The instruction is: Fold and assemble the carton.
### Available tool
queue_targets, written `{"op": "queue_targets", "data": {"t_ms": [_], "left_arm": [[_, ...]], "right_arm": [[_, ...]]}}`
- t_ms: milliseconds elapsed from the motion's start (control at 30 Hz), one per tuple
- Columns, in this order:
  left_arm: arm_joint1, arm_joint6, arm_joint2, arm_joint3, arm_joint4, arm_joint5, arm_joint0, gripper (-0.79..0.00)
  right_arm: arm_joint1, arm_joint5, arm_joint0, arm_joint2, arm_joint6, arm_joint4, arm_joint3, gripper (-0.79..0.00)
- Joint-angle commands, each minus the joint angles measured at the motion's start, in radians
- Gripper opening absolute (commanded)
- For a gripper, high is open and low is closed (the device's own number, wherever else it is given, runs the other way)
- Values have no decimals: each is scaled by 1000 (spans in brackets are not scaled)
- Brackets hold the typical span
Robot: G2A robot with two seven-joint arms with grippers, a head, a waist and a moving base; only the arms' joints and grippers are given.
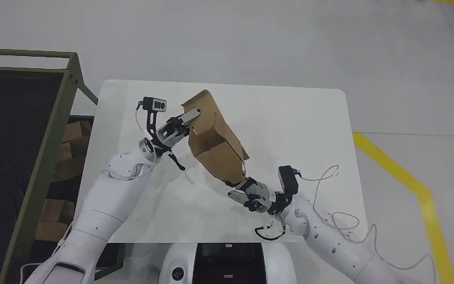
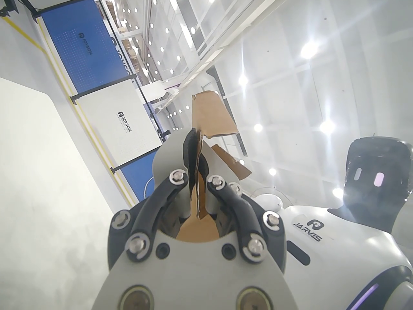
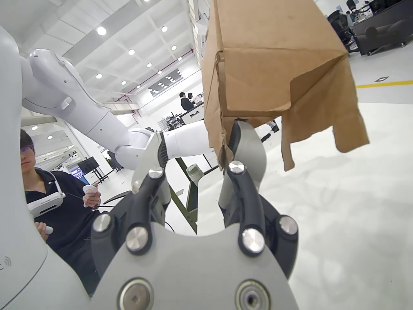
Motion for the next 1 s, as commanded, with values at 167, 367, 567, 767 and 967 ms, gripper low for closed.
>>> {"op": "queue_targets", "data": {"t_ms": [167, 367, 567, 767, 967], "left_arm": [[-6, -11, -8, 5, -2, -2, 0, -785], [-11, -15, -13, 8, -2, -4, 1, -785], [-16, -23, -18, 10, 0, -5, 0, -785], [-20, -33, -23, 12, -2, -4, 1, -785], [-24, -42, -27, 13, -4, 3, 1, -785]], "right_arm": [[-9, 4, -25, 27, -1, 0, -2, -511], [-15, -7, -42, 52, 0, -5, -2, -529], [-21, -15, -57, 76, 5, -2, -2, -591], [-28, -24, -67, 94, 23, 1, -4, -656], [-35, -29, -76, 111, 38, 5, -5, -785]]}}
